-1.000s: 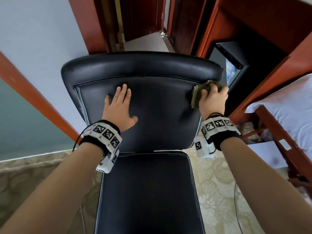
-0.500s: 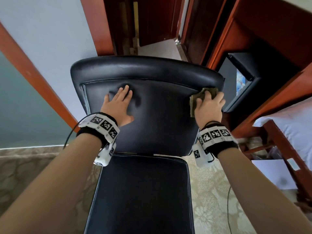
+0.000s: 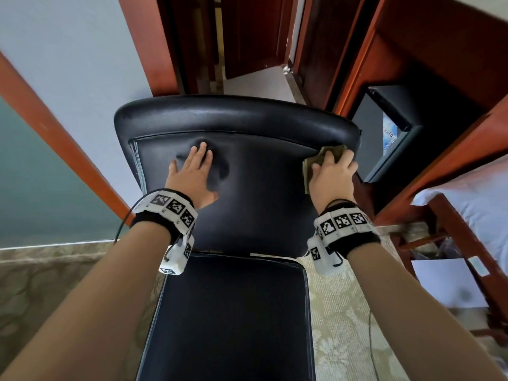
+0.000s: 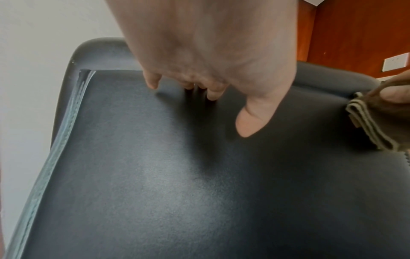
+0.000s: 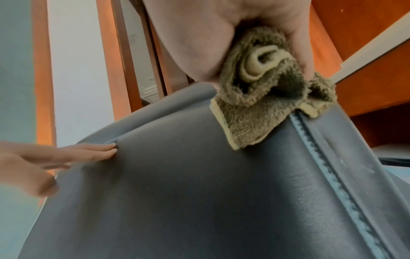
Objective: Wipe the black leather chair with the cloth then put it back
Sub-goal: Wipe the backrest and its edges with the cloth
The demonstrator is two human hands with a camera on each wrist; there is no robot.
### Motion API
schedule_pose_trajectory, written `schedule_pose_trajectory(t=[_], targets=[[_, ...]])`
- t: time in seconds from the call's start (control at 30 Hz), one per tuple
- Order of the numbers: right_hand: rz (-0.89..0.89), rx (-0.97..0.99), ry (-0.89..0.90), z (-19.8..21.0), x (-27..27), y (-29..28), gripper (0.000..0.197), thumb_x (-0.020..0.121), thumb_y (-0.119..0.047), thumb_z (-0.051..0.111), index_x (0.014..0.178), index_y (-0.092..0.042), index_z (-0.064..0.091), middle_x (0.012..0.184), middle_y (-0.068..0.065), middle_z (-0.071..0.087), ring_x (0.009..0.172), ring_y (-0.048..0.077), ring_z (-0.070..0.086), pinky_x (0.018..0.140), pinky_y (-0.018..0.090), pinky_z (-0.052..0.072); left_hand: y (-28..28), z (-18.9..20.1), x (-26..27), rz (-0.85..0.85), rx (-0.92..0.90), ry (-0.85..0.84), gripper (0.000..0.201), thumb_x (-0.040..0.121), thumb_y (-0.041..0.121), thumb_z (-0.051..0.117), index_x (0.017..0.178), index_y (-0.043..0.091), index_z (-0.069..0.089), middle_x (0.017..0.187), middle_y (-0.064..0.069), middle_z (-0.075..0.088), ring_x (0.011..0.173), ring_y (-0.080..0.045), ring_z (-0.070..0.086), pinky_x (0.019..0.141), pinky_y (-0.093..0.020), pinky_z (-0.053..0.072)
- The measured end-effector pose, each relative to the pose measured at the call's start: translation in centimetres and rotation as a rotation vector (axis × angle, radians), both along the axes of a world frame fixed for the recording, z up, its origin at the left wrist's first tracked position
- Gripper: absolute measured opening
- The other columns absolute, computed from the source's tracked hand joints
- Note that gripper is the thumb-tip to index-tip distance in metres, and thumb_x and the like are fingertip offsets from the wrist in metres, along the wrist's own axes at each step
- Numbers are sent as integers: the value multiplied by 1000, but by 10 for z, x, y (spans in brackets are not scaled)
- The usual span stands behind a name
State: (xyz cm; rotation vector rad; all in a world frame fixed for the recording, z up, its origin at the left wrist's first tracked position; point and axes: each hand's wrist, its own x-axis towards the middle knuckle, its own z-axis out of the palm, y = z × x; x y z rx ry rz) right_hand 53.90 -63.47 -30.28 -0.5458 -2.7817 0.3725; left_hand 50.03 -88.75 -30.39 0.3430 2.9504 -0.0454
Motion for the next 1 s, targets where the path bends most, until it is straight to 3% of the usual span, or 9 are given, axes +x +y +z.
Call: schedule_pose_trajectory(t=[0.2, 0.3, 0.4, 0.6, 0.8, 0.9, 1.0], targets=[[156, 123, 61, -6, -5, -13, 42, 96, -22, 44, 134, -5, 43, 140, 21, 30, 124, 41, 31, 100, 47, 36, 3, -2, -2, 3, 24, -14, 95, 86, 44, 58, 150, 15, -6, 155, 1, -21, 143, -14, -15, 115, -49, 6], [205, 151, 162, -12, -4, -4, 40, 89, -18, 56, 126, -5, 53, 135, 23, 40, 118, 46, 38, 96, 53, 41, 7, -2, -4, -29, -35, 9, 95, 86, 44, 57, 149, 14, -7, 155, 0, -21, 144, -14, -14, 115, -48, 5], [54, 130, 273, -23, 9, 17, 38, 81, -12, 64, 118, -4, 59, 126, 26, 48, 104, 50, 47, 88, 54, 45, 13, 0, -4, -67, -72, 18, 95, 86, 45, 56, 149, 14, -7, 156, 0, -21, 144, -14, -14, 114, -49, 5], [-101, 81, 270, -22, 16, 14, 33, 85, -9, 56, 115, 4, 57, 126, 31, 46, 107, 50, 45, 94, 51, 37, 39, 5, -7, -115, 5, -25, 92, 87, 46, 54, 150, 14, -5, 156, 1, -20, 144, -14, -11, 114, -49, 6], [157, 197, 259, -11, -11, -21, 35, 65, -5, 78, 97, 0, 67, 109, 24, 59, 94, 47, 58, 78, 51, 51, 50, -2, -10, -122, -62, -26, 100, 86, 49, 55, 148, 9, -11, 154, -4, -26, 143, -18, -16, 115, -48, 6], [178, 202, 291, -15, -8, -17, 34, 68, -9, 76, 100, -2, 67, 111, 23, 59, 96, 44, 58, 80, 50, 51, 53, -4, -8, -124, -96, -21, 103, 85, 51, 55, 147, 7, -14, 153, -6, -27, 143, -20, -16, 115, -48, 6], [110, 258, 343, -30, 15, 9, 29, 78, -15, 59, 105, -5, 64, 115, 24, 57, 96, 44, 56, 83, 49, 50, 55, -6, -8, -141, -91, -3, 103, 84, 52, 55, 147, 7, -14, 153, -6, -27, 144, -19, -15, 115, -49, 7]])
